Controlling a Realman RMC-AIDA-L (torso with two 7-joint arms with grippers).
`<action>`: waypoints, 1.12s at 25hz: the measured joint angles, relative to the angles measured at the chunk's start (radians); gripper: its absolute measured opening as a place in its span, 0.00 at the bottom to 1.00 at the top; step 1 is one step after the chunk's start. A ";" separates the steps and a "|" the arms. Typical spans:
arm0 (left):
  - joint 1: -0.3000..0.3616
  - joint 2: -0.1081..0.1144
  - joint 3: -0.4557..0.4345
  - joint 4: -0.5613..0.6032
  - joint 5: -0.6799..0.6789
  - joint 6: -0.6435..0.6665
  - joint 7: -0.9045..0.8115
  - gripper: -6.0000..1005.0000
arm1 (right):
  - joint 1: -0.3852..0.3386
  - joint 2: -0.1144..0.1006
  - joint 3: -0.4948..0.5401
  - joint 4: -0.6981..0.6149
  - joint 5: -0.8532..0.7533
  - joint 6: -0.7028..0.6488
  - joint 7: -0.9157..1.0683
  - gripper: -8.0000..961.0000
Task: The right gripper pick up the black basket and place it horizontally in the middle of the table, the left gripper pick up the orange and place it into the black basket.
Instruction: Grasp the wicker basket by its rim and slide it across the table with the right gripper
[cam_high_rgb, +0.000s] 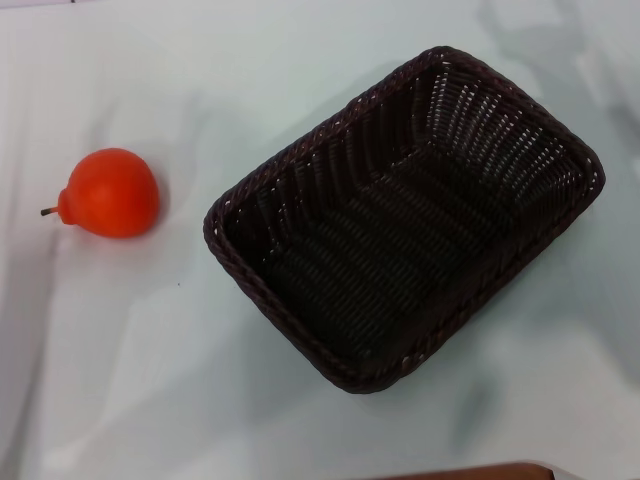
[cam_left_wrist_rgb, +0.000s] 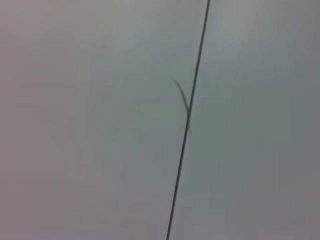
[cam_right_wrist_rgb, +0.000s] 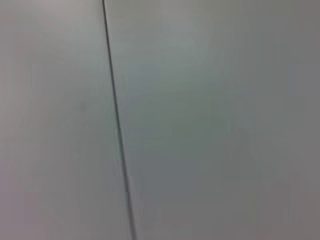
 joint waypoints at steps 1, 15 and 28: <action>0.001 0.002 0.000 -0.002 0.000 0.000 -0.004 0.88 | -0.001 -0.002 -0.014 -0.038 -0.024 0.000 0.081 0.98; 0.012 0.007 -0.039 -0.020 0.000 0.020 -0.019 0.88 | 0.024 -0.014 -0.457 -1.073 -0.543 0.055 1.604 0.98; 0.015 0.005 -0.052 -0.020 0.000 0.022 -0.022 0.88 | 0.312 -0.031 -0.661 -1.410 -1.325 0.318 2.043 0.98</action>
